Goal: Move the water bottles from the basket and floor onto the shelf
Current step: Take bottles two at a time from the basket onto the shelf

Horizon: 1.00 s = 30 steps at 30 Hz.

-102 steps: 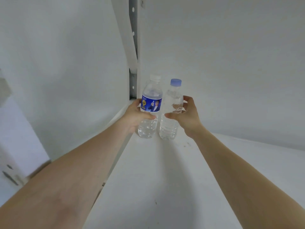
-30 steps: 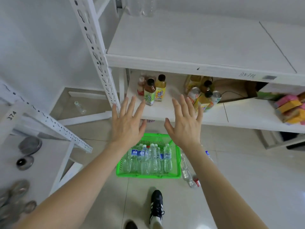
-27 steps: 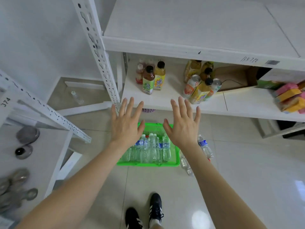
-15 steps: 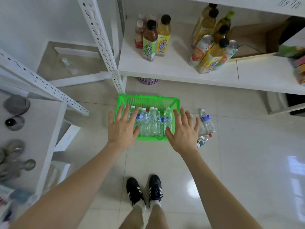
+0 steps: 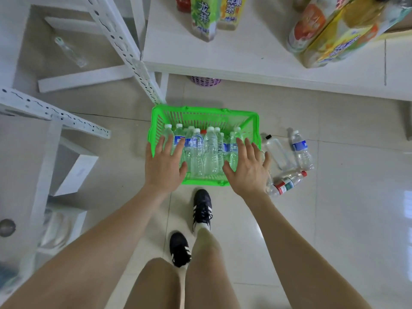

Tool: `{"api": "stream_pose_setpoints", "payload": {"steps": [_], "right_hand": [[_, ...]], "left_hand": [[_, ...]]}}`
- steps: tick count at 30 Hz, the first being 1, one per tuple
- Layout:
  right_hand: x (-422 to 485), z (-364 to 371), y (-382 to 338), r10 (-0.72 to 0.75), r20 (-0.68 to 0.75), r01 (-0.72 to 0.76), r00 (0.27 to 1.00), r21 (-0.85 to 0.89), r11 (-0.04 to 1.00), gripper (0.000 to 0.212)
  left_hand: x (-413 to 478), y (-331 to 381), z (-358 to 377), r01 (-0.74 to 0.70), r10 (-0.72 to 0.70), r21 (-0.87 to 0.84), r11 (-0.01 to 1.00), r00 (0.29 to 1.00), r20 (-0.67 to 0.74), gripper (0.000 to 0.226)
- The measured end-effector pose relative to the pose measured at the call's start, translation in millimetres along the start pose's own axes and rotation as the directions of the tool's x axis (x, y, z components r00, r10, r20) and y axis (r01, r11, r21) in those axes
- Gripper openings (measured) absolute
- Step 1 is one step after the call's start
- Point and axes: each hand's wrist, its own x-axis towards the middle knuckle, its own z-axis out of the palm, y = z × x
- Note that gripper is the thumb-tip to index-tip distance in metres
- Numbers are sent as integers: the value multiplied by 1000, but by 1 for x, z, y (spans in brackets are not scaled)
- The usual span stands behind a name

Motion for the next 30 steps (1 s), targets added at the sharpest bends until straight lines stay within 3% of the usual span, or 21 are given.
{"api": "stream_pose_setpoints", "payload": {"steps": [10,16,21,23,26,30], "right_hand": [[74,115,24,-3,130,-1,991,29,1000,72],[97,184,28,71,197,-95,978,119,988,76],[117,232,27,127,279,-194,952,226,955,83],[126,246,27,155,323,-253,934,288,923,85],[140,263,24,194,389,-352,901,390,851,82],[157,275,25,229,432,-419,872,419,806,82]], "left_hand": [[74,0,116,48,-43,-31,998,990,137,68],[107,-4,183,48,-41,-33,998,980,194,68],[126,-2,232,156,-88,-218,964,953,290,74],[133,0,248,271,-106,-396,877,914,391,76],[143,2,261,458,-125,-607,649,851,510,72],[162,3,264,647,-162,-686,333,756,634,61]]}}
